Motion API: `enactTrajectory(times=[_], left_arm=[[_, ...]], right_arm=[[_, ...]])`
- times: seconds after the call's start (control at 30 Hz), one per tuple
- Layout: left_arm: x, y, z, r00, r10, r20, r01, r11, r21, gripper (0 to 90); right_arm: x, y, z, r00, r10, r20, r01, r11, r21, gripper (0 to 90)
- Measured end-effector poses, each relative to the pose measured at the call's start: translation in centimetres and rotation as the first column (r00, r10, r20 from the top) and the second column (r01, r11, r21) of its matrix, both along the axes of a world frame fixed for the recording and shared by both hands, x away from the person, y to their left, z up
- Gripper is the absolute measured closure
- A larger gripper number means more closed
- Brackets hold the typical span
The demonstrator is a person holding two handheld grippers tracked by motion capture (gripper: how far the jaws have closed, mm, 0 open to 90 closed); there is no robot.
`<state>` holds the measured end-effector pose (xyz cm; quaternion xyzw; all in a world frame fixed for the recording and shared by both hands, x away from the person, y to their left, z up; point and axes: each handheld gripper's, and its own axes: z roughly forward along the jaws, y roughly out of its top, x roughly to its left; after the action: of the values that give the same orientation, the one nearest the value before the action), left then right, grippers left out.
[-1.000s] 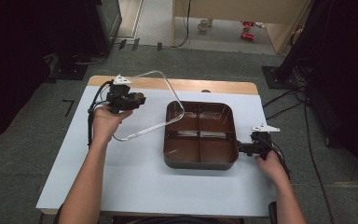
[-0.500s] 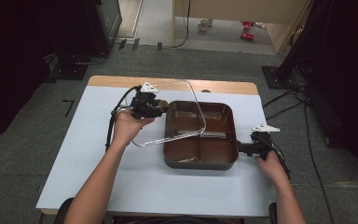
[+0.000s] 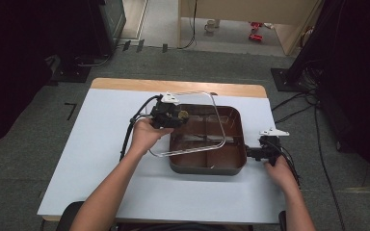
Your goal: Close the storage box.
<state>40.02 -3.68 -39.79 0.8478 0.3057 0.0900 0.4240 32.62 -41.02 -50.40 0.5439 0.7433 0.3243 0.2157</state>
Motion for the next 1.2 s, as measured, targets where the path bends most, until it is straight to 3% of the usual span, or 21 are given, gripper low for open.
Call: enactTrajectory(times=[0.33, 0.57, 0.8, 0.93, 1.1, 1.2], left_arm=[[-1.1, -2.7, -1.0, 0.9982, -0.060, 0.006, 0.060, 0.9981, 0.012, 59.4], [-1.4, -3.7, -1.2, 0.9950, -0.099, 0.014, 0.098, 0.9950, 0.019, 59.4], [-1.6, -5.3, -1.6, 0.9893, -0.145, 0.017, 0.144, 0.9887, 0.041, 59.4], [-1.7, -6.8, -1.8, 0.9820, -0.189, 0.001, 0.189, 0.9795, 0.071, 59.4], [-1.6, -7.4, -2.5, 0.9805, -0.197, 0.003, 0.196, 0.9765, 0.091, 59.3], [-1.6, -7.5, -2.6, 0.9811, -0.193, -0.002, 0.193, 0.9778, 0.081, 59.3]], right_arm=[[0.0, 0.0, 0.0, 1.0000, 0.000, 0.000, 0.000, 1.000, 0.000, 9.2], [0.0, 0.0, 0.0, 1.0000, 0.000, 0.000, 0.000, 1.000, 0.000, 9.2], [0.0, 0.0, 0.0, 1.0000, 0.000, 0.000, 0.000, 1.000, 0.000, 9.2], [0.0, 0.0, 0.0, 1.0000, 0.001, 0.000, -0.001, 1.000, 0.000, 9.2], [0.0, 0.0, 0.0, 1.0000, 0.001, 0.000, -0.001, 1.000, 0.000, 9.1], [0.0, 0.0, 0.0, 1.0000, 0.000, 0.000, 0.000, 1.000, 0.000, 9.2]])
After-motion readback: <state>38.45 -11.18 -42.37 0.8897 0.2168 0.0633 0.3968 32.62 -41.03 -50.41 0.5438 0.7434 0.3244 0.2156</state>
